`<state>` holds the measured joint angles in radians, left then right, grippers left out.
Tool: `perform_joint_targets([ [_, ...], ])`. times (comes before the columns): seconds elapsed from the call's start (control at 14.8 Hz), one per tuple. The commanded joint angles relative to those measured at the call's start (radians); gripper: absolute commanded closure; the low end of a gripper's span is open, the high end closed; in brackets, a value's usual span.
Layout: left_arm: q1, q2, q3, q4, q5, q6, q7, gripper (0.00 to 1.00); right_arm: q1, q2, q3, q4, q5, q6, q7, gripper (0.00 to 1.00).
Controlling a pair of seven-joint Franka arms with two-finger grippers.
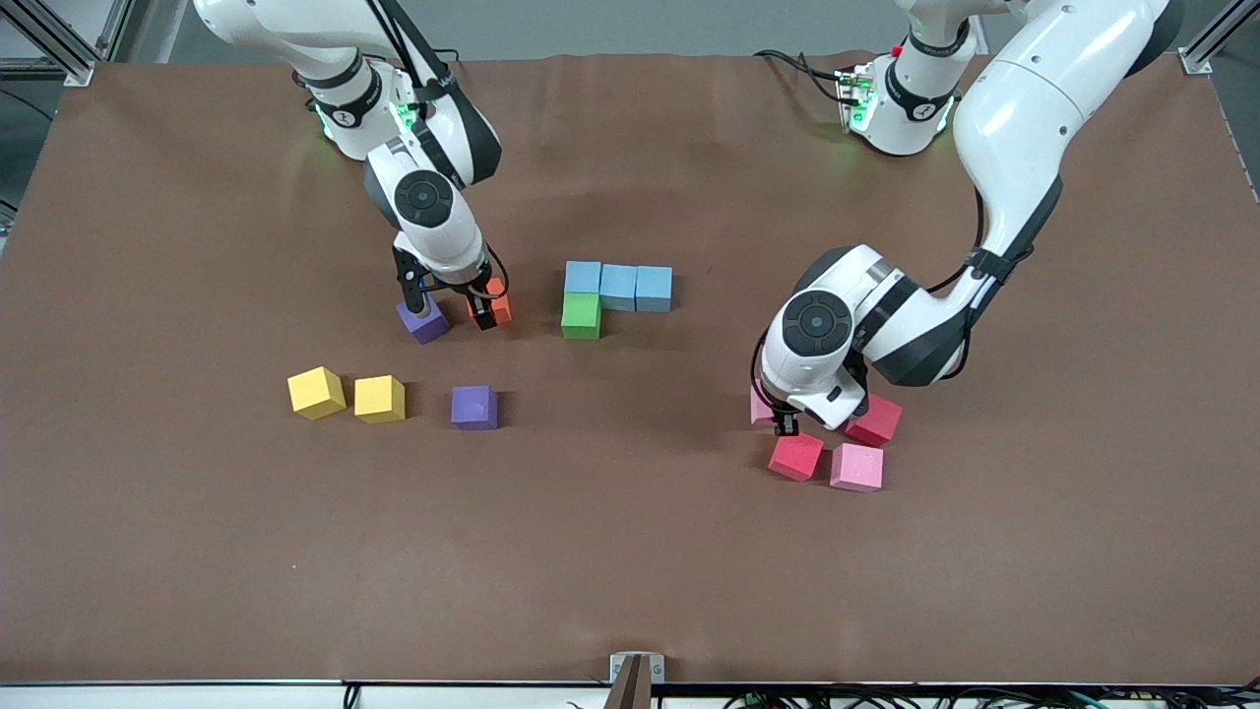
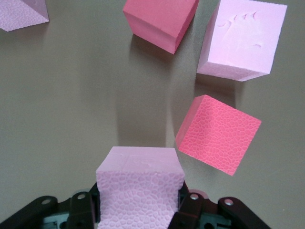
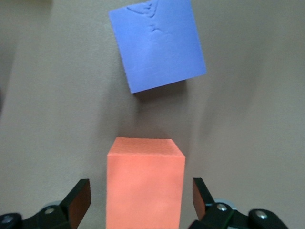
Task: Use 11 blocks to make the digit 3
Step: 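Lower and grasp the orange cube with the right gripper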
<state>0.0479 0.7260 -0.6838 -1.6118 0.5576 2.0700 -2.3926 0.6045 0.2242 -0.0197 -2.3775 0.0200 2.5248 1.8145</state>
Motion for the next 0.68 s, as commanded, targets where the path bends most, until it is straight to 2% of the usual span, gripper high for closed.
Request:
perform_joint_targets([
  [0.0, -0.003, -0.002, 0.000, 0.006, -0.007, -0.011, 0.015, 0.61, 0.008, -0.014, 0.000, -0.026, 0.012, 0.041, 0.011, 0.09],
  [0.54, -0.003, -0.002, 0.001, 0.004, -0.007, -0.011, 0.015, 0.61, 0.027, -0.002, 0.000, -0.048, 0.012, 0.055, 0.011, 0.10],
  [0.61, -0.003, -0.002, 0.000, 0.006, -0.007, -0.013, 0.015, 0.61, 0.027, -0.002, 0.000, -0.049, 0.012, 0.055, 0.011, 0.15],
])
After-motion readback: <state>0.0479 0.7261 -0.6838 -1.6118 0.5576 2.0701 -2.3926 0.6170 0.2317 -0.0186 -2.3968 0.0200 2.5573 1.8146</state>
